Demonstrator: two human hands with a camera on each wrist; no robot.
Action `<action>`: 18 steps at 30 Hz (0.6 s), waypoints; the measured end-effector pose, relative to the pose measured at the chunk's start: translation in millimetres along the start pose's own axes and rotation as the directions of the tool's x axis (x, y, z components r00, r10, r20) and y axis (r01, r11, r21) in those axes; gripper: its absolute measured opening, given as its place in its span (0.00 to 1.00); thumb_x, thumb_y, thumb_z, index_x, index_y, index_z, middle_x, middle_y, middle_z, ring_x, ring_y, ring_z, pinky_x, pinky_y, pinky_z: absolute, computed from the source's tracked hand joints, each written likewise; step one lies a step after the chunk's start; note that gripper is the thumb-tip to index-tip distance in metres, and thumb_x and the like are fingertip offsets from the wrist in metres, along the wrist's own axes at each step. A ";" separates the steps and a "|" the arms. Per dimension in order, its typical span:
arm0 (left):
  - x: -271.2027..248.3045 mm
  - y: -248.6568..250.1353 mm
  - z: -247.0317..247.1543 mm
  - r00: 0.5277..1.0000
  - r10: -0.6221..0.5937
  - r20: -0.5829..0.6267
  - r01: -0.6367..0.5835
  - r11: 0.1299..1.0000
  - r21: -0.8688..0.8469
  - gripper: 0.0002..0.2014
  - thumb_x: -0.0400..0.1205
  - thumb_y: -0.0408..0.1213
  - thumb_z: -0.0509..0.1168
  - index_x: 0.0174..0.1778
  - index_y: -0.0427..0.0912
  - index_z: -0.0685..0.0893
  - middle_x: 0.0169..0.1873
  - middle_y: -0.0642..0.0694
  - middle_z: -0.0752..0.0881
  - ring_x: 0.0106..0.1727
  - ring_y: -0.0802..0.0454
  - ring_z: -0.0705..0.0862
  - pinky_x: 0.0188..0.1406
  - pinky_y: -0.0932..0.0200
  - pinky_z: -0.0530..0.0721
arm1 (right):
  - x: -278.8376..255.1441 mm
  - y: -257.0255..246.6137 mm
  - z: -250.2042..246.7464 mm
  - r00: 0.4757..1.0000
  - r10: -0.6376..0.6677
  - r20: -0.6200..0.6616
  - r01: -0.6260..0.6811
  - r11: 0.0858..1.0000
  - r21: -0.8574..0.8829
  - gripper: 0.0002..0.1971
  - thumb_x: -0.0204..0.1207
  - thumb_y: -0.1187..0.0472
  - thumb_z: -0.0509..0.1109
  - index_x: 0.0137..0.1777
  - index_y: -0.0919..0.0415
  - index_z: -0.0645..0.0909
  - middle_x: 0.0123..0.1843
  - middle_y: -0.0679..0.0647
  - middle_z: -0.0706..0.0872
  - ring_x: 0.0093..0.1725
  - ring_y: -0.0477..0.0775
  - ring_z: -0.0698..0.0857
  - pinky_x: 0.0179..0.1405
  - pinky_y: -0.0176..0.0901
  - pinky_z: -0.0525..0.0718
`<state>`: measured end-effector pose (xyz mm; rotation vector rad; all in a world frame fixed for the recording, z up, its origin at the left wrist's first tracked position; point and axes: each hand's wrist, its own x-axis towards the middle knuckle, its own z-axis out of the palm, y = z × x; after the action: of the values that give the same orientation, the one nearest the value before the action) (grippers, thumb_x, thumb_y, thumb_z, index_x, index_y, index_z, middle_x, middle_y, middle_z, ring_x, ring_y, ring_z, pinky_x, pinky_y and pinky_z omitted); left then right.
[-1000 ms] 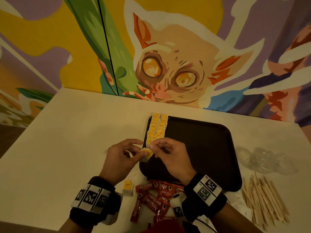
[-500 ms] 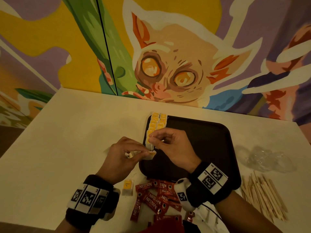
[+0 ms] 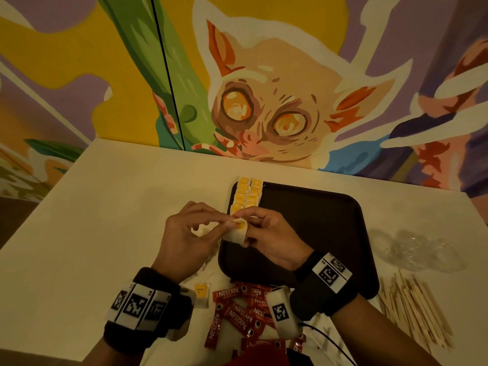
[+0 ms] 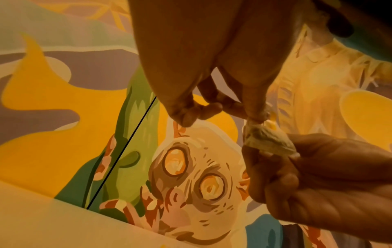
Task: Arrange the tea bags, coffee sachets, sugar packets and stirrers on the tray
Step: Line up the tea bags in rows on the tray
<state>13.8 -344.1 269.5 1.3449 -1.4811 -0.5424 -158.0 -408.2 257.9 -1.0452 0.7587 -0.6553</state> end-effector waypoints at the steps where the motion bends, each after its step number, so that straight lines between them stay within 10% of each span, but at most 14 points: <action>1: 0.3 -0.2 1.2 1.000 -0.019 -0.008 0.019 1.000 0.008 0.05 0.72 0.49 0.76 0.43 0.62 0.90 0.38 0.60 0.88 0.39 0.55 0.76 0.34 0.60 0.74 | -0.5 1.4 0.2 1.000 -0.008 -0.004 0.008 1.000 -0.005 0.12 0.78 0.78 0.66 0.52 0.63 0.86 0.47 0.58 0.89 0.43 0.60 0.81 0.32 0.36 0.82; 8: -2.9 -11.6 9.7 0.995 -0.064 -0.082 0.070 0.995 0.066 0.04 0.73 0.45 0.74 0.43 0.59 0.89 0.39 0.62 0.86 0.36 0.56 0.76 0.30 0.67 0.71 | -4.8 16.2 -0.6 0.998 -0.041 -0.042 0.040 0.999 -0.031 0.09 0.83 0.68 0.66 0.57 0.65 0.88 0.50 0.67 0.86 0.39 0.55 0.80 0.38 0.42 0.81; 13: -13.3 -26.3 17.0 0.990 -0.138 -0.012 0.139 0.989 0.055 0.04 0.75 0.47 0.71 0.44 0.57 0.89 0.39 0.61 0.87 0.37 0.53 0.80 0.28 0.67 0.76 | -6.5 34.6 -4.7 0.978 -0.179 -0.110 0.133 0.934 -0.330 0.06 0.79 0.64 0.73 0.51 0.65 0.89 0.37 0.48 0.89 0.32 0.42 0.82 0.37 0.35 0.80; 18: -30.1 -50.1 18.8 0.957 -0.280 0.078 0.275 0.959 0.073 0.07 0.79 0.34 0.71 0.49 0.52 0.89 0.43 0.58 0.88 0.40 0.55 0.83 0.31 0.72 0.76 | 10.1 64.7 -29.0 0.956 -0.051 -0.289 -0.081 0.901 -0.427 0.04 0.79 0.60 0.74 0.51 0.53 0.89 0.44 0.43 0.90 0.35 0.32 0.84 0.43 0.32 0.78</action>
<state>15.9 -335.8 208.7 1.6087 -1.3958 -0.7490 -167.9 -407.4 187.0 -1.3643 1.2124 -0.6506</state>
